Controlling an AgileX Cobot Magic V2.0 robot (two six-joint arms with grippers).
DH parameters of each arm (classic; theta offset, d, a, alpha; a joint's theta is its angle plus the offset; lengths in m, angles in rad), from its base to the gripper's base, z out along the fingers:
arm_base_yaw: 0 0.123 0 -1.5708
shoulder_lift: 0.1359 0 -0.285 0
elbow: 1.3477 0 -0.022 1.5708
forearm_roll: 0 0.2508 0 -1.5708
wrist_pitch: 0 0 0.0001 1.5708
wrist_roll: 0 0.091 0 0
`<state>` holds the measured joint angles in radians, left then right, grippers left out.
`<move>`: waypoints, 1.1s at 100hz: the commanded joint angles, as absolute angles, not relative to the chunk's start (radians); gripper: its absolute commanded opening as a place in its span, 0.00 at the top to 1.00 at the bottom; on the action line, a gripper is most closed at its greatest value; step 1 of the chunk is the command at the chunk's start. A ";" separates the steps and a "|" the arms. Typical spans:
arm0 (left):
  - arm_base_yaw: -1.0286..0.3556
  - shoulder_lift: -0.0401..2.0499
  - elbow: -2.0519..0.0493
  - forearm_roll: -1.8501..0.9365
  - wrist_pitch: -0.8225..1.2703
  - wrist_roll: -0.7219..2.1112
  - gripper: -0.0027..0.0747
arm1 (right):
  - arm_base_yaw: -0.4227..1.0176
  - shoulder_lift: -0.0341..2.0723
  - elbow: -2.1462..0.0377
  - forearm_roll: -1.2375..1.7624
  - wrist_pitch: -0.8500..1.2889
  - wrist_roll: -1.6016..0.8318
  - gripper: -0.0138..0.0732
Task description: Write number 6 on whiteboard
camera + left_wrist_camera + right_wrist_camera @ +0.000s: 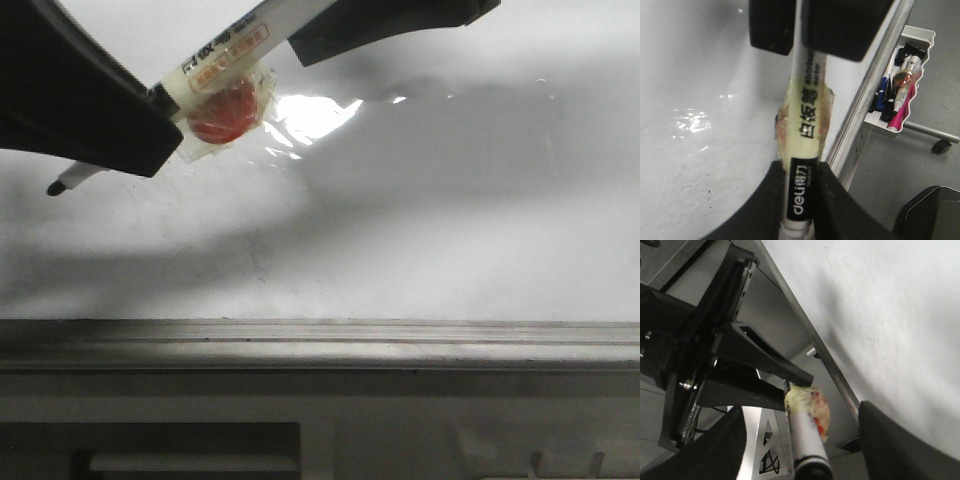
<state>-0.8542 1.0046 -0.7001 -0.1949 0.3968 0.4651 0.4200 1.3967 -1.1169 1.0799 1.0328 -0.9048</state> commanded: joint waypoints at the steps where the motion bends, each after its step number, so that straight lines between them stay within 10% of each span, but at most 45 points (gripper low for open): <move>1: -0.862 0.996 -0.738 -0.202 0.320 0.464 0.99 | 0.420 1.380 -1.151 1.127 1.057 -0.927 0.47; 35: -0.862 0.996 -0.738 -0.204 0.262 0.464 0.99 | 0.420 1.380 -1.151 1.127 1.083 -0.969 0.93; 58: -0.862 0.996 -0.738 -0.208 0.240 0.464 0.89 | 0.420 1.380 -1.151 1.127 1.083 -0.976 0.91; 83: -0.778 0.955 -0.738 -0.208 0.240 0.431 0.32 | 0.420 1.318 -1.116 1.070 1.039 -0.982 0.89; 110: -0.546 0.820 -0.725 -0.335 0.251 0.427 0.36 | 0.420 1.036 -0.889 1.059 0.702 -0.983 0.89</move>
